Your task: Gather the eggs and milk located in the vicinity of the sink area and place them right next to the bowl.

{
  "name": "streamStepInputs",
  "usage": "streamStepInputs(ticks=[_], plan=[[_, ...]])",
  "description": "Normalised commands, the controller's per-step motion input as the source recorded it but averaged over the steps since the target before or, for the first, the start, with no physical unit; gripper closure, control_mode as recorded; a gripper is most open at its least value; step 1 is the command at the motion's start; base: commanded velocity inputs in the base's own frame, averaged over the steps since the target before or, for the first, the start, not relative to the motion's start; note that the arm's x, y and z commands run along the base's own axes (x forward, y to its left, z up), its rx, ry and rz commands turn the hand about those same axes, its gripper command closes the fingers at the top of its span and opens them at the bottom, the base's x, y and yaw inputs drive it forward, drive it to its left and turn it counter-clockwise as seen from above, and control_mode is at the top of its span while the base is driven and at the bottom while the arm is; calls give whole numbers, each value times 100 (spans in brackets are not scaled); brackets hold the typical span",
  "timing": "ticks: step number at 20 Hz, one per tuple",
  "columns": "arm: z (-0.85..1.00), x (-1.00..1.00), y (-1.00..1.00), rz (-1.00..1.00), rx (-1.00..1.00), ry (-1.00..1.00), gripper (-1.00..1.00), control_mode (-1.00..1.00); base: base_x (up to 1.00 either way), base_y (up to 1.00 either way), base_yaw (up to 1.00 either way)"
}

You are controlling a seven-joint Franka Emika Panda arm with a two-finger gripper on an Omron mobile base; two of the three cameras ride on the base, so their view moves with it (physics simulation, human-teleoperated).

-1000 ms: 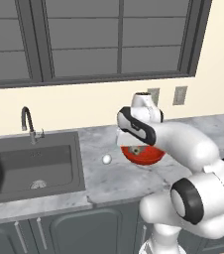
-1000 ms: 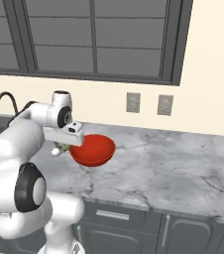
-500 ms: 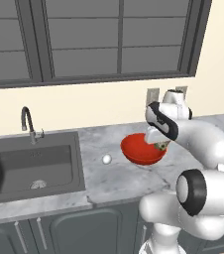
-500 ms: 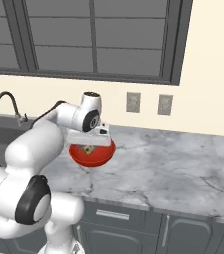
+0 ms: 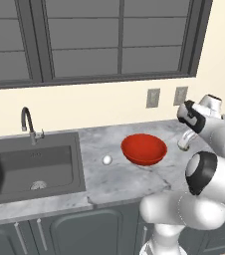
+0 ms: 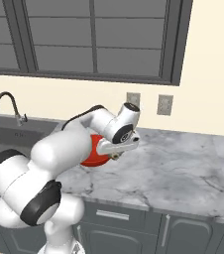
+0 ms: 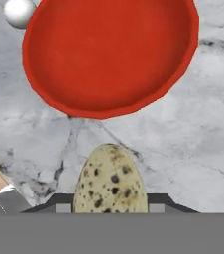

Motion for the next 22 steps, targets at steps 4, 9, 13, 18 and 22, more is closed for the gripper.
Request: streamStepInputs(ticks=[4, 9, 13, 18, 22], plan=[[-20, 44, -59, 32, 12, -10, 100, -100, 0, 0, 0], [-29, 35, -3, 27, 6, -5, 100, -100, 0, 0, 0], [-12, -3, 0, 18, 0, -9, 100, -100, 0, 0, 0], [-13, -27, 10, 14, 0, -10, 100, -100, 0, 0, 0], [-33, -3, 32, 12, 0, -8, 100, -100, 0, 0, 0]])
